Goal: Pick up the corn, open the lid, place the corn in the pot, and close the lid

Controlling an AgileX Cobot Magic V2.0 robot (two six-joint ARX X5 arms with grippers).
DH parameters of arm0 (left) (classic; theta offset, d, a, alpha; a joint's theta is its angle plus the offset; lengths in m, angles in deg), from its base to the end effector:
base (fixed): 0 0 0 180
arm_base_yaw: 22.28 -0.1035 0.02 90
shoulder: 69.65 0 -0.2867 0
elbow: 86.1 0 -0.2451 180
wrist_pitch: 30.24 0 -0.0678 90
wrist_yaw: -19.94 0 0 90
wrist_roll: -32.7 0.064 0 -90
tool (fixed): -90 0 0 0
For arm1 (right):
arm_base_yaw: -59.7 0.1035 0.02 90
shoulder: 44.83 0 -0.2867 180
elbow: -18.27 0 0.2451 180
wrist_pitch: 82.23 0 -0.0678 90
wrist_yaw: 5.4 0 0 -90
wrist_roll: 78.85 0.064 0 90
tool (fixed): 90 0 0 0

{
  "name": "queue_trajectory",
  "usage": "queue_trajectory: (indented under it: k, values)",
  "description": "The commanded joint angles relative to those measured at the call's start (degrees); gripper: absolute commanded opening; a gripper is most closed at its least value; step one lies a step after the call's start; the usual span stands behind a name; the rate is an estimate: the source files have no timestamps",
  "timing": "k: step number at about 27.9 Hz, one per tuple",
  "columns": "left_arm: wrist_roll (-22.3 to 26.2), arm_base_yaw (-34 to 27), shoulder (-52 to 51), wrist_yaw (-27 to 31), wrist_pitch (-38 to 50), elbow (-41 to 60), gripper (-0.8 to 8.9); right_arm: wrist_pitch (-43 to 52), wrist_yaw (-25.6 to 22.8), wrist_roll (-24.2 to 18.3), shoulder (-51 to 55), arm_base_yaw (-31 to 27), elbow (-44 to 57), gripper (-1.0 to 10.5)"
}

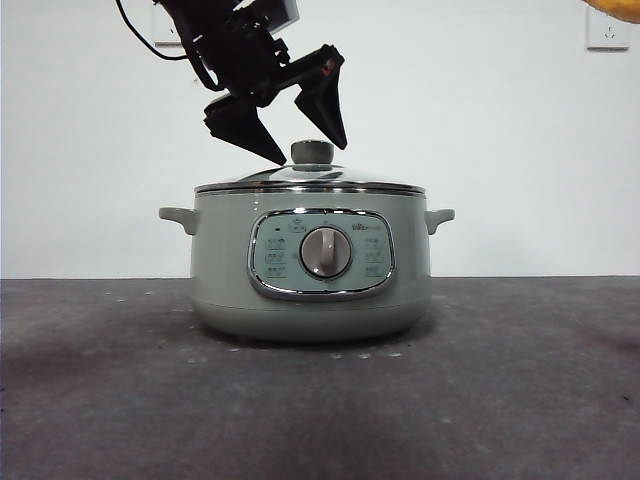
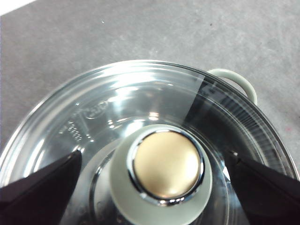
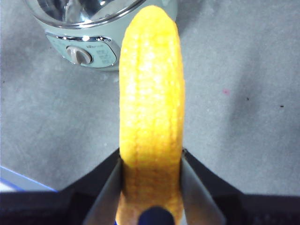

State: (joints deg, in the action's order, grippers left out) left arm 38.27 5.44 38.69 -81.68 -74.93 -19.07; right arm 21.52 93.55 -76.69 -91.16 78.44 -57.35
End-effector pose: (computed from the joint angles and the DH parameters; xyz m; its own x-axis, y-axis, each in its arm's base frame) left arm 0.3962 -0.2228 0.3114 0.5700 -0.5270 -0.6304 0.6446 0.7626 -0.0547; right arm 0.1154 0.0497 0.3350 0.5885 0.3639 -0.7220 -0.3915 0.9096 0.1393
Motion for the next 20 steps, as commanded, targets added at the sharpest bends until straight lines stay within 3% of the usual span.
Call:
queue_trajectory:
  k: [1, 6, 9, 15, 20]
  values:
    - [0.48, 0.48, 1.31, 0.37, 1.40, -0.09, 5.62, 0.59, 0.04, 0.26, 0.09, 0.07, -0.11, -0.1]
    - [0.13, 0.57, 1.44, 1.07, 1.46, -0.09, 5.60, 0.74, 0.02, 0.26, 0.11, 0.07, -0.11, -0.1]
    - [-0.02, 0.57, 1.44, 1.09, 1.16, -0.09, 3.83, 0.79, 0.02, 0.26, 0.09, 0.07, -0.11, -0.1]
    - [0.00, 1.01, 1.44, 0.94, 0.94, -0.09, 3.66, 0.81, 0.02, 0.24, 0.09, 0.07, -0.11, -0.1]
    - [0.00, 1.01, 1.44, 0.94, -0.15, -0.09, 1.54, 0.83, 0.02, 0.24, 0.11, 0.07, -0.11, -0.1]
